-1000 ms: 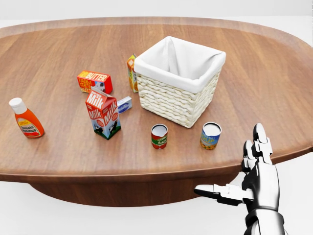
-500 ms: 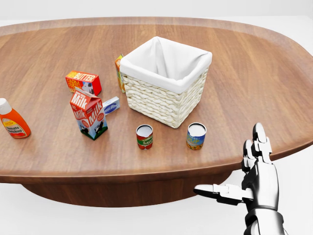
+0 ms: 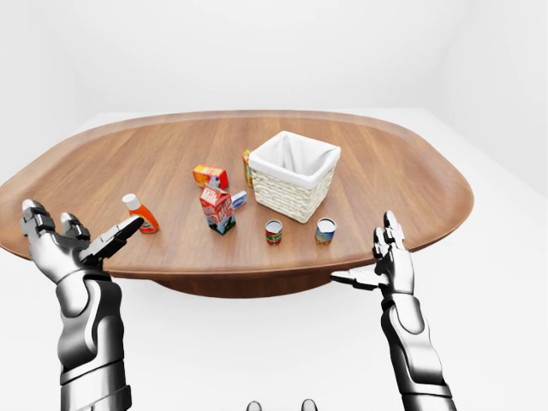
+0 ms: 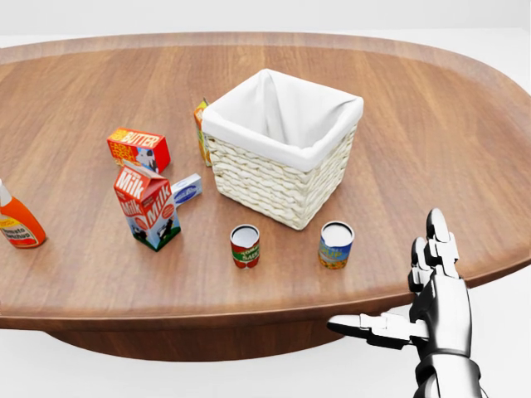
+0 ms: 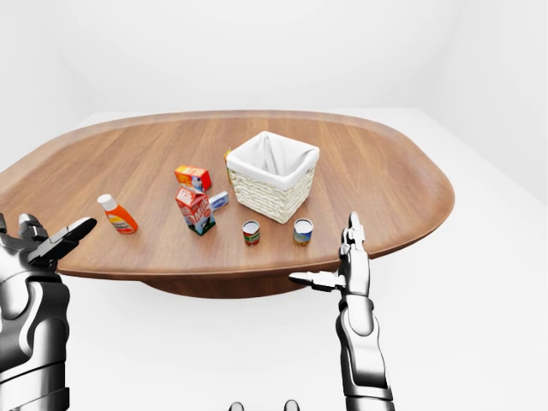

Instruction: Pick up the alphabet soup, and put it in the basket.

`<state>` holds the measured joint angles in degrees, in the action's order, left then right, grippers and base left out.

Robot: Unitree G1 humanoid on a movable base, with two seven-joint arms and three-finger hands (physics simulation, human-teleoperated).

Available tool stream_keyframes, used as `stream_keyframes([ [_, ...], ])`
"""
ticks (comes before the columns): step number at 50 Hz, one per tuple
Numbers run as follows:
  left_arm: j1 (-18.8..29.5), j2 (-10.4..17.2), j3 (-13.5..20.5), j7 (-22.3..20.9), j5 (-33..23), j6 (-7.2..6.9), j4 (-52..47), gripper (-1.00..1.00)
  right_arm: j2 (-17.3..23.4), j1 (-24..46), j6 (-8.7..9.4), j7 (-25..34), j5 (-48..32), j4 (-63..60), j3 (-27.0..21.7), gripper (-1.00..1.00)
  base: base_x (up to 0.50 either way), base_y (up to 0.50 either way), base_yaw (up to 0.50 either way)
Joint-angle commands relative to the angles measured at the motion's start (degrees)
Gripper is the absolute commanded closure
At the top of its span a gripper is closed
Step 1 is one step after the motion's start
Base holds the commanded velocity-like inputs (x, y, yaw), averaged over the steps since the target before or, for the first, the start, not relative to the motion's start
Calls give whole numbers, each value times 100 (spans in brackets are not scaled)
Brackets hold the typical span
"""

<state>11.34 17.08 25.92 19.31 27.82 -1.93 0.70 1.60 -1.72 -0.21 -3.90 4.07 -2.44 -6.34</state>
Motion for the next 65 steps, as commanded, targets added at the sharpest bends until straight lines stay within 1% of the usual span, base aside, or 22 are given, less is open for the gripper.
stream_keyframes([
  [1, -19, 0, -1, 23, 8, -39, -62, -100, 1, 5, -13, 18, -10, 14, -6, -100, 22, 0, 0],
  [2, -27, -3, 1, 26, 9, -50, -83, -100, 1, 3, -22, 22, -11, 23, -4, -100, 21, 0, 0],
  [4, -19, -9, 3, 9, 1, -23, -50, -100, -4, -13, 3, 15, -17, -22, 4, -100, 21, 0, 0],
  [6, -37, -12, 9, 12, 7, -40, -86, -100, -7, -21, 1, 19, -7, -29, -1, -100, 21, 0, 0],
  [10, -15, -13, 6, -7, -7, 0, -28, -100, -10, -21, 13, 20, 7, -50, -4, -100, 22, 0, 0],
  [12, -16, -4, 9, 3, 2, -30, -59, -100, -13, -27, 38, 9, 24, -75, -15, -100, 22, 0, 0],
  [17, -18, -3, 14, -2, 4, -29, -61, -100, -19, -28, 45, -6, 64, -87, -30, -100, 22, 0, 0],
  [22, -26, -2, 21, 6, 11, -62, -102, -100, -8, 2, -6, -38, 86, -17, -60, -100, 21, 0, 0],
  [27, 16, -1, 4, -28, -12, 28, 23, -100, -12, -28, 26, -55, 131, -88, -74, -100, 21, 0, 0],
  [32, 14, 3, -3, 8, -22, 23, 13, -100, -4, -18, 3, -61, 132, -49, -82, -100, 21, 0, 0],
  [33, 55, 3, 7, 103, -90, 92, 78, -100, -3, -19, -12, -59, 136, -38, -85, -100, 21, 0, 0],
  [37, 8, 9, -11, 40, -16, 47, 24, -100, -14, -45, 2, -77, 139, -92, -79, -100, 21, 0, 0],
  [41, 16, 6, -5, 21, -12, 58, 50, -100, -19, -61, 37, -100, 138, -143, -81, -100, 21, 0, 0],
  [43, 4, 6, -4, 34, -5, 35, 4, -100, -11, -44, 2, -91, 146, -89, -94, -100, 21, 0, 0],
  [45, 43, 4, 38, 69, 45, 105, 7, -100, -1, -21, -42, -88, 157, -18, -110, -100, 21, 0, 0],
  [47, 55, 42, 64, 107, 129, 58, -37, -100, -2, -31, -37, -97, 161, -38, -110, -100, 21, 0, 0],
  [50, 47, 37, 48, 107, 134, 101, -20, -100, -6, -48, -14, -120, 160, -78, -113, -100, 21, 0, 0],
  [53, 38, 40, 41, 110, 141, 85, -38, -100, -6, -50, -21, -123, 161, -70, -117, -100, 21, 0, 0],
  [56, 60, 49, 25, 110, 119, 118, 43, -100, -11, -91, 17, -187, 146, -157, -145, -100, 21, 0, 0],
  [60, 28, 42, 25, 112, 117, 71, -31, -100, -10, -95, 16, -225, 125, -157, -159, -100, 21, 0, 0],
  [61, 29, 42, 29, 110, 119, 62, -40, -100, -2, -80, -18, -234, 122, -103, -178, -100, 20, 0, 0],
  [65, 29, 37, 27, 92, 111, 71, -30, -100, 0, -85, -7, -260, 128, -101, -195, -100, 20, 0, 0],
])
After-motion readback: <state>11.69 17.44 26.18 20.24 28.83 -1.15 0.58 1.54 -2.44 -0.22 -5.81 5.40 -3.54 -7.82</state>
